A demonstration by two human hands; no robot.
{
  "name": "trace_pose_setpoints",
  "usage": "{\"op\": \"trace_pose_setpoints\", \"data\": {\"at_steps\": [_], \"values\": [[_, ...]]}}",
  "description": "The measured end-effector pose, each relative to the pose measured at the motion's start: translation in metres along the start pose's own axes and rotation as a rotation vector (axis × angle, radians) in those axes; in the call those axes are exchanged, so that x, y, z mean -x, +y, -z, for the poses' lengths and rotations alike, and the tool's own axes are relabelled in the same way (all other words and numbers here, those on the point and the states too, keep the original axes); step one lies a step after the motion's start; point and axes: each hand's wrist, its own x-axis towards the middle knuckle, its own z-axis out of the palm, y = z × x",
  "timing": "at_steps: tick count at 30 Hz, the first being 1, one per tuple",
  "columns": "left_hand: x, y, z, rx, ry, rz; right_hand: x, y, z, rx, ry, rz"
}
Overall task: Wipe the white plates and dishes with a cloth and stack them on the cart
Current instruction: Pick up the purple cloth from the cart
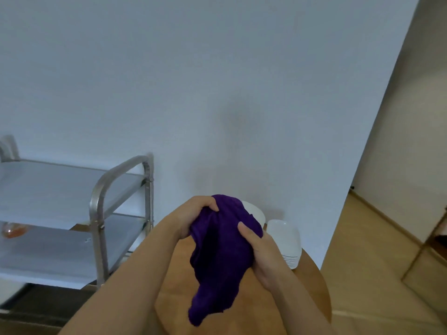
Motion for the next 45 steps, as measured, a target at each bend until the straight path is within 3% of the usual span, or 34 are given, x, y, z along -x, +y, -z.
{"op": "trace_pose_setpoints", "data": {"at_steps": [6, 10, 11, 13, 16, 19, 22, 23, 27, 30, 32, 34, 36, 41, 45], "values": [[-0.05, -0.035, -0.01, -0.114, -0.009, 0.048, -0.021, 0.011, 0.03, 0.025, 0.298, -0.035], [-0.071, -0.061, -0.026, -0.389, 0.177, -0.183, -0.034, 0.014, 0.042, -0.004, 0.376, -0.019], [-0.072, -0.064, -0.027, -0.404, 0.161, -0.248, -0.038, 0.015, 0.045, -0.02, 0.387, -0.019], [-0.07, -0.07, -0.028, -0.421, -0.006, -0.274, -0.046, 0.017, 0.048, -0.065, 0.388, -0.049], [-0.069, -0.073, -0.034, -0.352, -0.275, -0.157, -0.056, 0.016, 0.047, -0.115, 0.293, -0.144], [-0.079, -0.073, -0.037, -0.301, -0.341, -0.062, -0.068, 0.019, 0.052, -0.001, 0.29, -0.096], [-0.092, -0.08, -0.037, -0.291, -0.265, -0.027, -0.081, 0.03, 0.068, 0.313, 0.505, 0.058], [-0.098, -0.085, -0.038, -0.25, -0.241, -0.012, -0.083, 0.035, 0.072, 0.346, 0.51, 0.103], [-0.124, -0.093, -0.045, -0.029, -0.202, 0.045, -0.091, 0.064, 0.074, 0.209, 0.203, -0.001], [-0.151, -0.092, -0.044, -0.089, -0.159, 0.106, -0.102, 0.086, 0.084, 0.191, 0.254, -0.084], [-0.176, -0.095, -0.035, -0.238, 0.021, 0.093, -0.11, 0.096, 0.094, 0.18, 0.334, -0.126], [-0.205, -0.1, -0.016, -0.267, 0.282, 0.118, -0.117, 0.102, 0.101, 0.146, 0.383, -0.155], [-0.23, -0.105, 0.004, -0.296, 0.444, 0.153, -0.123, 0.106, 0.106, 0.134, 0.42, -0.158], [-0.262, -0.127, 0.021, -0.764, 0.355, 0.148, -0.14, 0.121, 0.11, 0.151, 0.462, -0.189], [-0.275, -0.135, 0.011, -0.825, 0.313, 0.112, -0.146, 0.129, 0.112, 0.136, 0.485, -0.195]]}}
